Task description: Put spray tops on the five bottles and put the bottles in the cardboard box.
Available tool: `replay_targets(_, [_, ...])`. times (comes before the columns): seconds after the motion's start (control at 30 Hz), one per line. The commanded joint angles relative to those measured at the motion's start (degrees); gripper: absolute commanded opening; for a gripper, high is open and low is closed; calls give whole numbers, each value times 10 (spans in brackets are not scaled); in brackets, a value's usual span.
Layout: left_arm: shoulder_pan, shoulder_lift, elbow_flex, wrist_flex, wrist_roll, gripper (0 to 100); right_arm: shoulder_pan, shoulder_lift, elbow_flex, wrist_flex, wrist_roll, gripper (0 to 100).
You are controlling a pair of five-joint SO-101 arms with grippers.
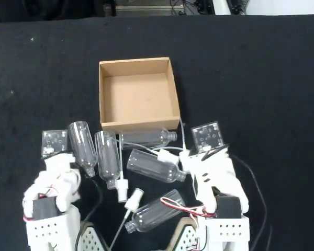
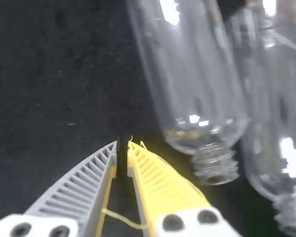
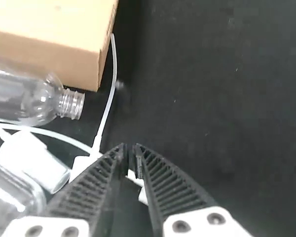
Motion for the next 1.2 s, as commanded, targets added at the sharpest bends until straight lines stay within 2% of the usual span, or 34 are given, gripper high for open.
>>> replay_targets(0.0, [-87,-4,-101,-25,-145,30,-5,-54,-5,-33,19,15])
replay_targets(0.1, [-99,-4,-151,-80,-167,30,-4,-54,-20,-38,20,16])
replay_targets(0.33, [-63,-2,-298,-146,-110,35,-4,-53,-154,-31,18,16])
replay_targets(0.53, [-58,42,-398,-191,-41,234,-5,-48,-284,-31,18,16])
replay_targets(0.73, [1,269,-451,-153,-31,240,-8,-14,-355,-31,-26,16])
replay_targets(0.87, [44,433,-493,-122,-23,242,-9,87,-364,-39,-26,16])
replay_targets(0.97, [54,543,-524,-122,25,255,-28,185,-353,-57,-26,18])
replay_targets(1.1, [53,677,-557,-121,76,338,-63,314,-311,-95,-26,126])
replay_targets(1.17, [53,737,-574,-121,91,341,-69,362,-284,-130,-26,185])
